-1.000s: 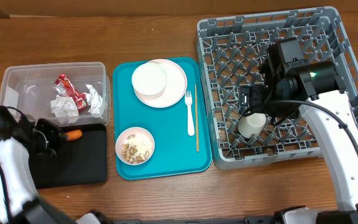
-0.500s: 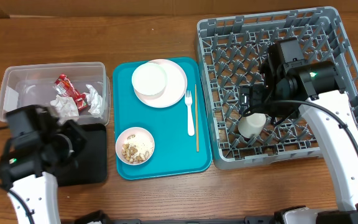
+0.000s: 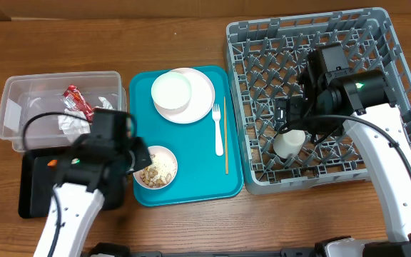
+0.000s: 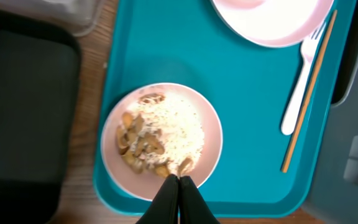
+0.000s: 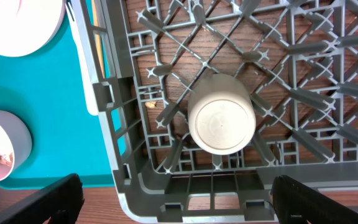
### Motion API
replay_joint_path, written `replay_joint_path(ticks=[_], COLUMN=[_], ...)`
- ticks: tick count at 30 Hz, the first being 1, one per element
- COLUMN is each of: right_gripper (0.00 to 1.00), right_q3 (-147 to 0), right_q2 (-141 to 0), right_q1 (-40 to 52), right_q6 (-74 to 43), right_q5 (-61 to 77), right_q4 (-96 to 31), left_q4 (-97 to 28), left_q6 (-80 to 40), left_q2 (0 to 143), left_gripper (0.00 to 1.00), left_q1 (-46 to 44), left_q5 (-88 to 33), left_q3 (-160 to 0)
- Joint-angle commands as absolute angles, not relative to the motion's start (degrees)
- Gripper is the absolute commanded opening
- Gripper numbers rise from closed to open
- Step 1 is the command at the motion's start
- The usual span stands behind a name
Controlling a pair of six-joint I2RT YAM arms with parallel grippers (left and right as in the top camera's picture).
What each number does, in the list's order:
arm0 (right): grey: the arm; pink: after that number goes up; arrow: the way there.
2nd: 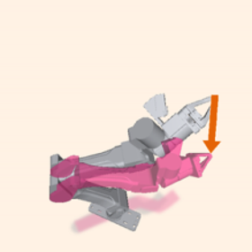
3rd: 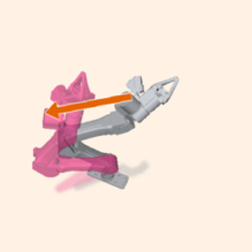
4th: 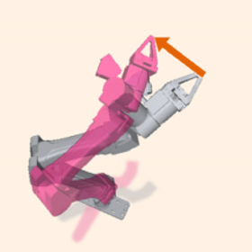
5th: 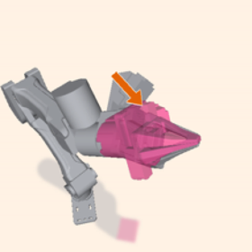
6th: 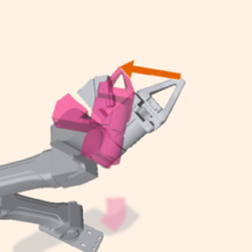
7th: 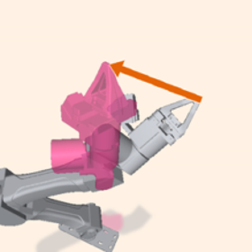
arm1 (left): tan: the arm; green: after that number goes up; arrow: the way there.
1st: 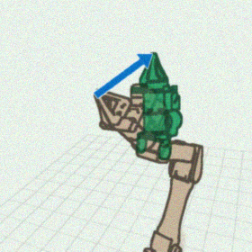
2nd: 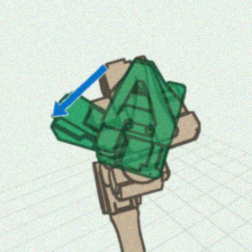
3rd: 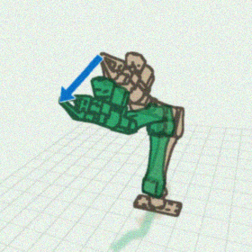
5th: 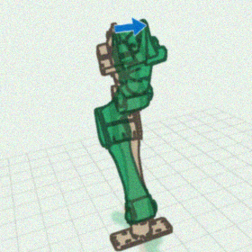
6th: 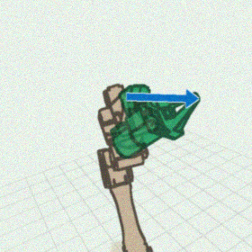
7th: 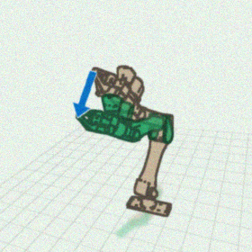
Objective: Sort waste into correct bins and load items into the dishwasher
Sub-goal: 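Move the left gripper right over the bowl of food on the tray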
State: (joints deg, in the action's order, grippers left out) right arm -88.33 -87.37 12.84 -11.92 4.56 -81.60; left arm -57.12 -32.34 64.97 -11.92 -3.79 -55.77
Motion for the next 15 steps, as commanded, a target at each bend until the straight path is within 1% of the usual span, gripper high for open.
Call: replay_joint_path(ticks=[1,6,15], right_gripper=[1.0,1.0,1.0], right_q3=[-89.47,-89.47,-89.47], right_q2=[-86.72,-86.72,-86.72], right_q1=[13.02,13.02,13.02], right_q6=[-11.57,-11.57,-11.57], right_q5=[4.8,4.82,4.8], right_q4=[-81.34,-81.34,-81.34], left_q4=[-55.72,-53.01,-51.94], left_q6=[-35.2,-35.42,-35.38], left_q2=[68.75,75.0,81.69], left_gripper=[0.04,0.04,0.04], left_q1=[-16.71,-21.93,-26.02], left_q5=[-1.04,-0.91,0.82], left_q3=[-56.8,-57.06,-60.2])
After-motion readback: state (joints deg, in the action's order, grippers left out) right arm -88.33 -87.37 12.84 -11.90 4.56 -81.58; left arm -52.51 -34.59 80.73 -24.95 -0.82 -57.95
